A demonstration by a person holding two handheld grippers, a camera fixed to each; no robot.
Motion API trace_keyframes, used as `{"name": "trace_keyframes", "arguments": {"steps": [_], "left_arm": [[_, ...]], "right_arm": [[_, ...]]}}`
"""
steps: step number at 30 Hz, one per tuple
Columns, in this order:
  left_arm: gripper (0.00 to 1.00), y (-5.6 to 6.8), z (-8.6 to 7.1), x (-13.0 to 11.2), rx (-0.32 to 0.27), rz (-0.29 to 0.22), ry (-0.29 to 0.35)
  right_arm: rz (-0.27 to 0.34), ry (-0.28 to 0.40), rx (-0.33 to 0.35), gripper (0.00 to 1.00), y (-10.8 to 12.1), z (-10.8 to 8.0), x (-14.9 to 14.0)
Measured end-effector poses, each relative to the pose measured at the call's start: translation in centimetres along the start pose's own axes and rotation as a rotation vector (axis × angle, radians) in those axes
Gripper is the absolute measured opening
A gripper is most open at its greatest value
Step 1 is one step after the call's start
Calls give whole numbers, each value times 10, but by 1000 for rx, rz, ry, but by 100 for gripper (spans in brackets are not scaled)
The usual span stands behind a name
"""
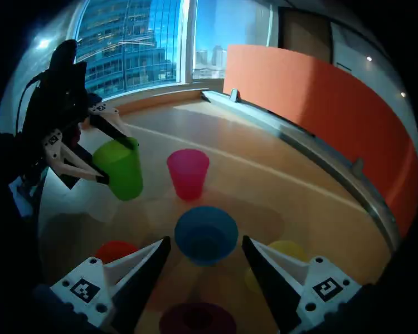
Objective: Pour water
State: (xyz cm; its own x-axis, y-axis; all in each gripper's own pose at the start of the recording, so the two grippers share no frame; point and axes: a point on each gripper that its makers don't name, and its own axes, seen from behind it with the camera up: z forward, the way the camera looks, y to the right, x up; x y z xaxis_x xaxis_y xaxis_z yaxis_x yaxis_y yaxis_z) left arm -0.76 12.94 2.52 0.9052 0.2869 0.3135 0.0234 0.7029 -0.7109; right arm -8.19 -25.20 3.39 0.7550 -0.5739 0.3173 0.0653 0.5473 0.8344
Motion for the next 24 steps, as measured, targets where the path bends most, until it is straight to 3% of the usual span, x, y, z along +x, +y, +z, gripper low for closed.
{"name": "trace_keyframes", "arguments": {"steps": [15, 24], "left_arm": [[89, -8, -5, -1, 6, -25, 15], [89, -8, -7, -1, 11, -24, 11]], "right_arm": [[-8, -81, 3, 100, 2, 19, -6], [-3, -96, 12, 96, 0, 28, -7]]}}
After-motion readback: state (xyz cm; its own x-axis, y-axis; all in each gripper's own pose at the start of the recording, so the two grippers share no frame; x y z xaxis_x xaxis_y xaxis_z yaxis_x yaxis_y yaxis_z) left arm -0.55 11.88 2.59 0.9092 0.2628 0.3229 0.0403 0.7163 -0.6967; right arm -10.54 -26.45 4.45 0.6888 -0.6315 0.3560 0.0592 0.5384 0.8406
